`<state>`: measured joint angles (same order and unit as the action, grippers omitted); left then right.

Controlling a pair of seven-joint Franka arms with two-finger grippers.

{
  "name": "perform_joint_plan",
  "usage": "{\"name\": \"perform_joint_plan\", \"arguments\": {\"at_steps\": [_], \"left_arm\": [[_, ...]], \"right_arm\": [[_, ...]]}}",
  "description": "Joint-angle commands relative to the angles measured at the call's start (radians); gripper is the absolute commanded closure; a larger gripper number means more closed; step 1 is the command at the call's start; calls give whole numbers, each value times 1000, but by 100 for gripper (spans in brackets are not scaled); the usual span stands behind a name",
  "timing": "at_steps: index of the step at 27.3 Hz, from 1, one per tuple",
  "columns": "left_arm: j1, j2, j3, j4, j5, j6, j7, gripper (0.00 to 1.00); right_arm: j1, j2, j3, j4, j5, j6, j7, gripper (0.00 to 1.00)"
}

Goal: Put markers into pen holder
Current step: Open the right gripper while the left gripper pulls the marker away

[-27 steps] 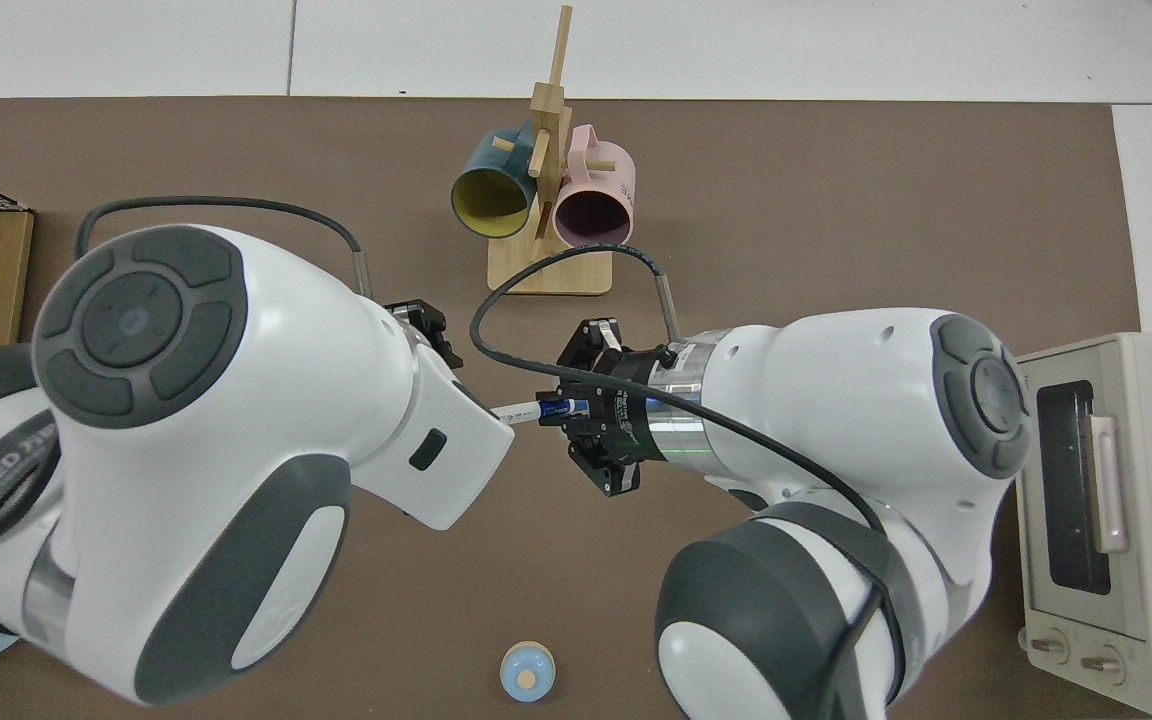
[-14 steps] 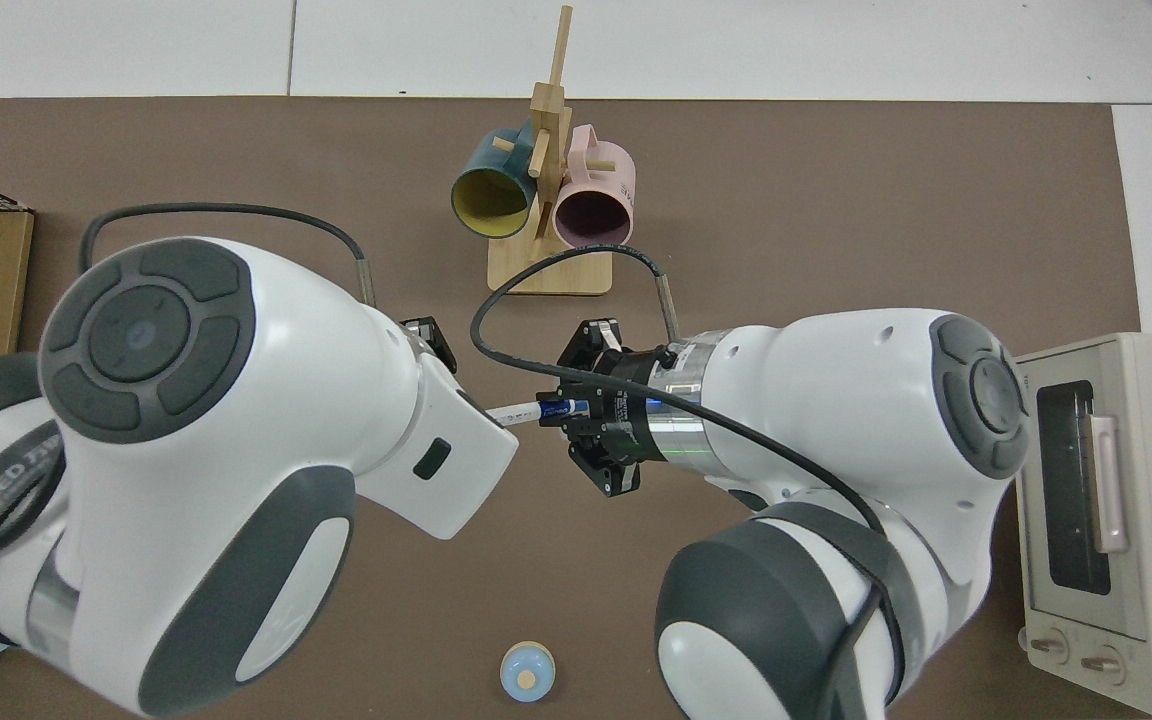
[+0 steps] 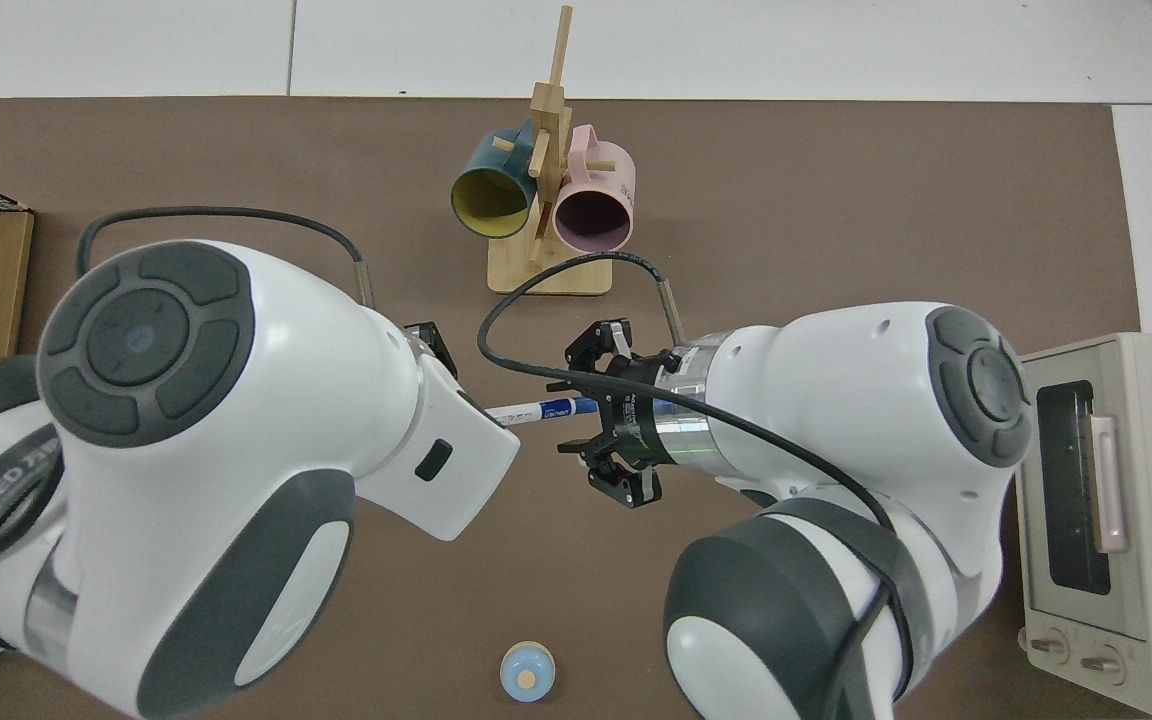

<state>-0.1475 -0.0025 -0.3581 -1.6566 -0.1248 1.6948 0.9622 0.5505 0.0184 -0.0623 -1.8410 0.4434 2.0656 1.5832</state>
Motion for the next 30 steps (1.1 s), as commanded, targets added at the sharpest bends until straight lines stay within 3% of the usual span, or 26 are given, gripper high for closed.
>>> {"name": "perform_joint_plan", "arguments": {"at_steps": [1,11,18,23,30], "left_arm": [[11,-27,42,-23,75,-64,7,100],[13,-28,234,-26,235,-153,18,100],[14,-25,396,-26,326,-142,121,100],[19,-21,482,-19,444,-133,210,100],[17,4,660,17,523,-50,410,100]], "right_arm": [[-64,-26,4,-21,-116,-59,-172,0],[-164,-48,6,-23,-385,-111,-650,0],[-242,-87,2,-21,-454,-116,-1078,0],[-316,-118,-1,-14,-465,-127,-1389,0],[-356,-112,-8,54,-511,-272,-1551,0]]}}
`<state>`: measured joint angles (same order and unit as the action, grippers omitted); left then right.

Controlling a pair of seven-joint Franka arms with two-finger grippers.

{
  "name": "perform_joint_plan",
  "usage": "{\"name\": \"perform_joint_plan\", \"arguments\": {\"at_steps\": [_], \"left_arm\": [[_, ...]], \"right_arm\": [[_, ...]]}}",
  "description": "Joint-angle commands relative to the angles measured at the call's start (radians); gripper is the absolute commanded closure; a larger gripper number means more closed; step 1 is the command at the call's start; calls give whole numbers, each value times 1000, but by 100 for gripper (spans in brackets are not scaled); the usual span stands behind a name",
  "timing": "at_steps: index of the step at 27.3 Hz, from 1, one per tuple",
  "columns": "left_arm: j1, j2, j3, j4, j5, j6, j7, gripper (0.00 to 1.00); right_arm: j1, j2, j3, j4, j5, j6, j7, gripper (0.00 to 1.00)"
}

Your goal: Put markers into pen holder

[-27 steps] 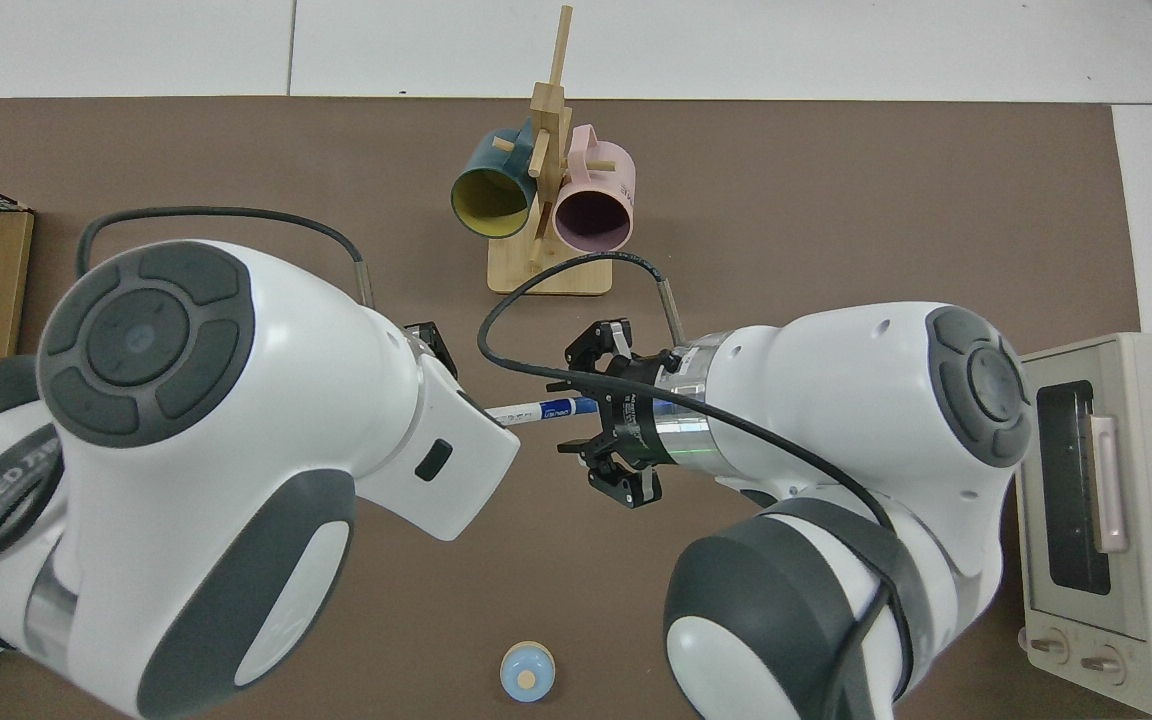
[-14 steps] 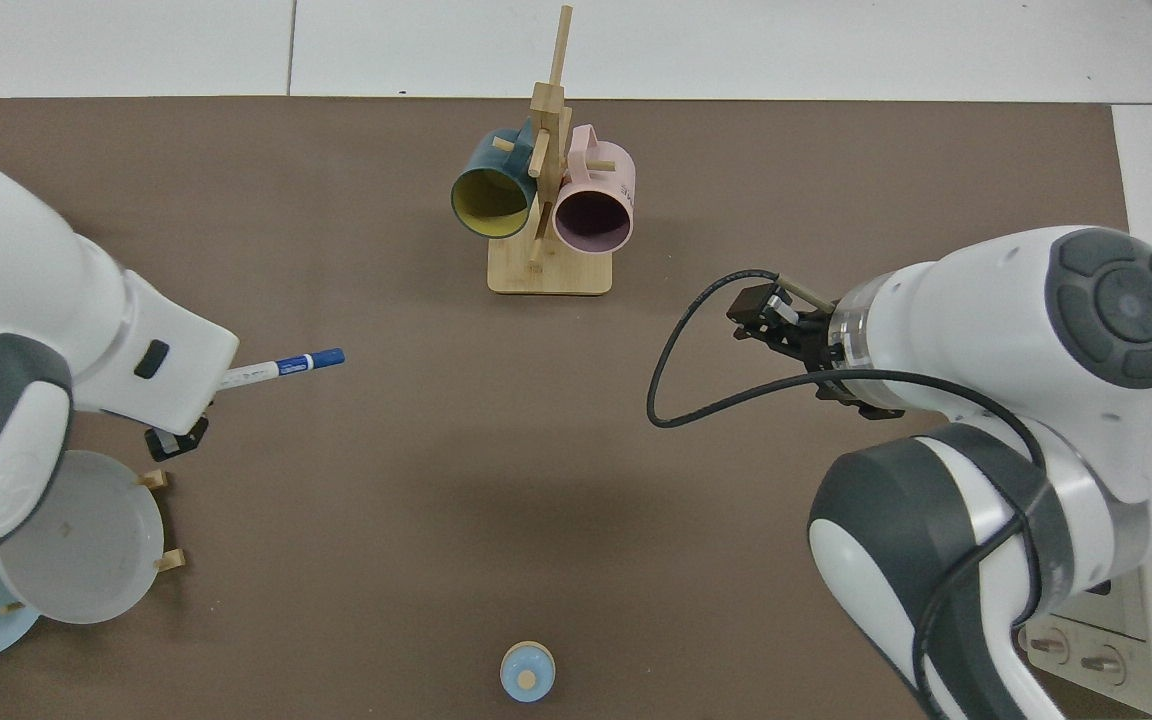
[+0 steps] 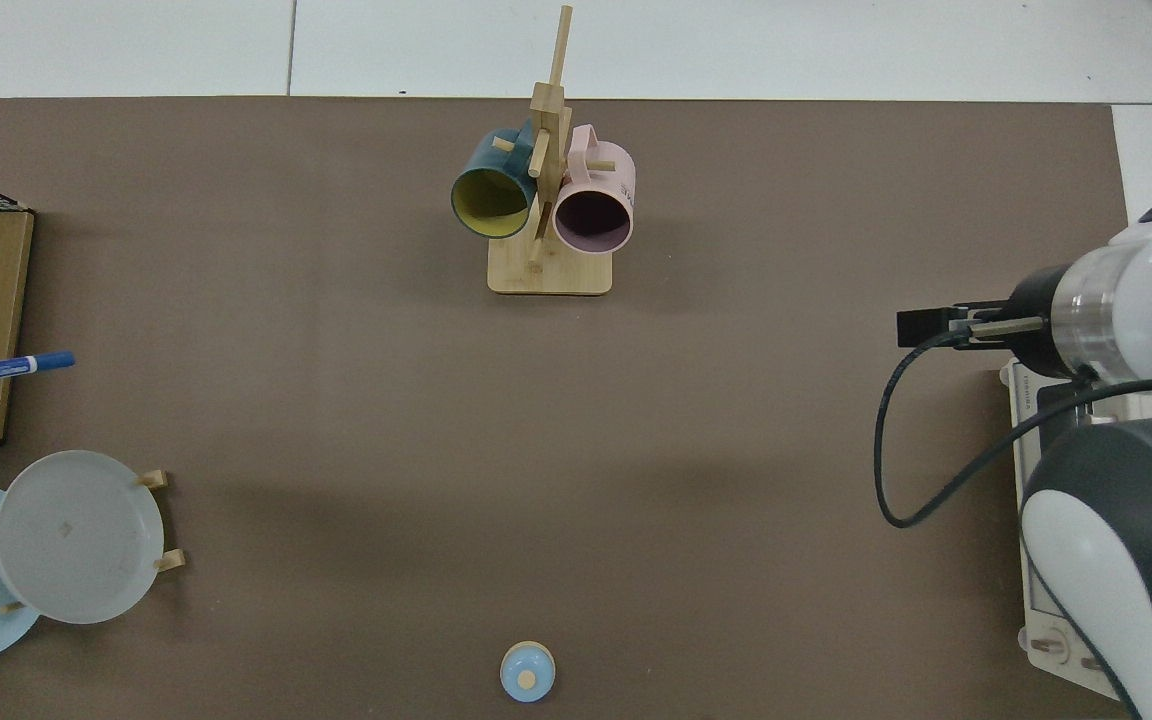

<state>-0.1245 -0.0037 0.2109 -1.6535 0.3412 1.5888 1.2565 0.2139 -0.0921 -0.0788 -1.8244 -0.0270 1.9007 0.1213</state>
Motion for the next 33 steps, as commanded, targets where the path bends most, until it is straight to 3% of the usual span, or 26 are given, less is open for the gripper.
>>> {"name": "perform_joint_plan", "arguments": {"at_steps": [1,5,10,19,23,33], "left_arm": [[-4,16,107,26,85,63,142,100],[-1,76,128,116,185,89,248,100],[25,131,150,202,301,123,323,100],[46,143,243,205,403,275,434,100],[48,153,255,204,470,303,445,100],[39,197,249,190,542,208,437,100]], "right_arm": [[-24,2,5,42,-40,-141,-98,0],[-36,0,4,117,-27,-244,-124,0],[-38,-12,1,112,-16,-247,-126,0],[-54,-20,-35,116,-13,-281,-140,0],[-56,-21,-44,116,44,-282,-135,0],[-67,-38,-42,111,44,-272,-131,0]]}}
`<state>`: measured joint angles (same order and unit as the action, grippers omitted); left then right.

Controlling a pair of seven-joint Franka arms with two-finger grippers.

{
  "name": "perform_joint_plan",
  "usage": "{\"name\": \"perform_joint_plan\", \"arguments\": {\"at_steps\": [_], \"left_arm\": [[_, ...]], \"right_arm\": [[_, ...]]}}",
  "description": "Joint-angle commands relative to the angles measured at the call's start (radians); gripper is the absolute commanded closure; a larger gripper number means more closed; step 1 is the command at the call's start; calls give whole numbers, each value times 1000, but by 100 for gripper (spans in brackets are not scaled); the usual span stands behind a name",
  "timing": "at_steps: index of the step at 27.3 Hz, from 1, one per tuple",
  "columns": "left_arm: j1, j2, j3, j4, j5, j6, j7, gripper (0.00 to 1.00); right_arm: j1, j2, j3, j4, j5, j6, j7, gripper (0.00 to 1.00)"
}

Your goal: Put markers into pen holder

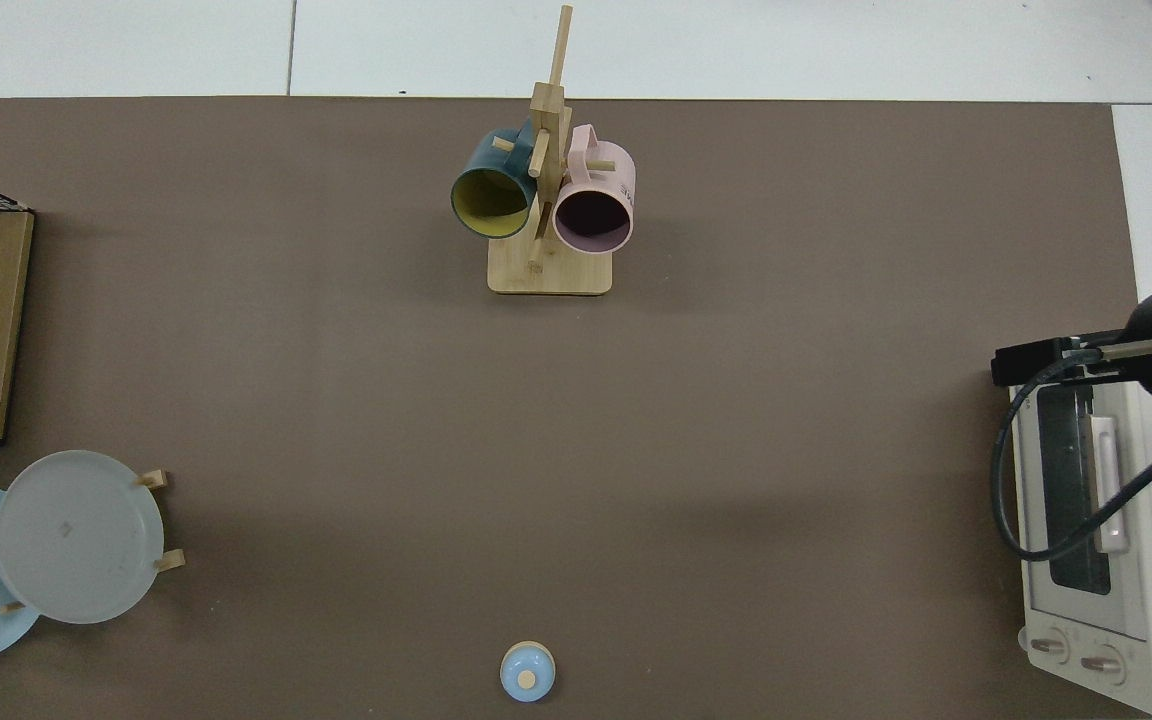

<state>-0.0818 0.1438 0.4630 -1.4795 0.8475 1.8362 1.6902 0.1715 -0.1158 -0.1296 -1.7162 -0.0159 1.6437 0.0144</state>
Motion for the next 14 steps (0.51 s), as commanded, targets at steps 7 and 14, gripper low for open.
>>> {"name": "perform_joint_plan", "arguments": {"at_steps": [7,14], "left_arm": [[-12,68,-7,2,41,-94,-17,100],[-30,77,-10,-31,42,-112,-40,100]], "right_arm": [[-23,-15,8,3,34,-13,-24,0],[-24,-15,8,3,34,-13,-24,0]]}}
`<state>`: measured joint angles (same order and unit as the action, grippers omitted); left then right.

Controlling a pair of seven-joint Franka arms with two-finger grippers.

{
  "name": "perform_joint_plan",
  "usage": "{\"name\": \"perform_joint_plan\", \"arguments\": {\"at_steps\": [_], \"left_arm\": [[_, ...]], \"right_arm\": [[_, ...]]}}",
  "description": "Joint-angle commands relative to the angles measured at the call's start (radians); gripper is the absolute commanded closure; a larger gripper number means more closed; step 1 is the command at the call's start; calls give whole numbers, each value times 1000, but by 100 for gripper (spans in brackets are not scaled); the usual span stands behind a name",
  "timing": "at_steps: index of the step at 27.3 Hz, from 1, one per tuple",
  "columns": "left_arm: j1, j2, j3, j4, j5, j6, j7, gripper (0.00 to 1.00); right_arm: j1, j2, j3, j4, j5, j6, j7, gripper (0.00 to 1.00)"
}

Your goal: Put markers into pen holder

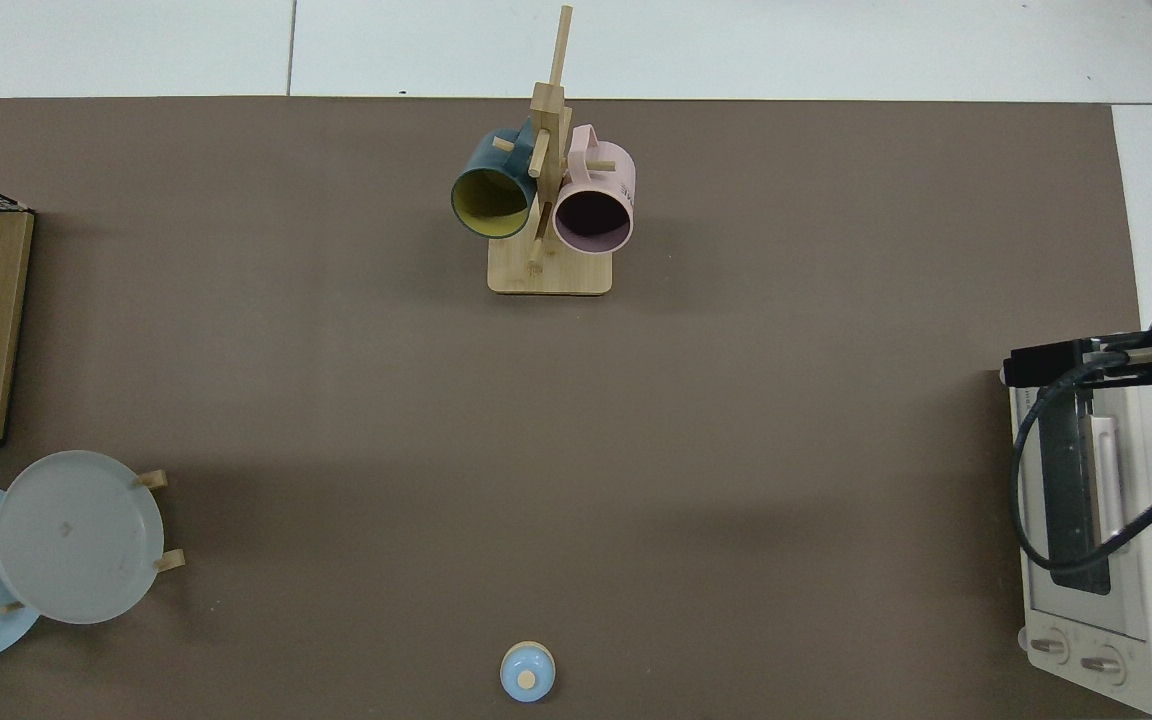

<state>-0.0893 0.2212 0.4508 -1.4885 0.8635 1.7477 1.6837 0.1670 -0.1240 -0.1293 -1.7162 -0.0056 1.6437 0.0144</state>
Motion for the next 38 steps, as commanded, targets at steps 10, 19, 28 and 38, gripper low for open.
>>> {"name": "perform_joint_plan", "arguments": {"at_steps": [10,19,28,38], "left_arm": [[-35,15,2,-24,26,-42,-64,100],[-50,24,2,-12,46,-88,-62,100],[-50,23,5,8,49,-89,-50,100],[-49,21,-1,24,43,-67,-44,100]], "right_arm": [[-18,-6,8,3,24,-13,-24,0],[-20,-6,8,3,24,-13,-24,0],[-17,-6,8,3,-2,-12,-27,0],[-55,0,-1,7,-16,-10,-155,0]]}}
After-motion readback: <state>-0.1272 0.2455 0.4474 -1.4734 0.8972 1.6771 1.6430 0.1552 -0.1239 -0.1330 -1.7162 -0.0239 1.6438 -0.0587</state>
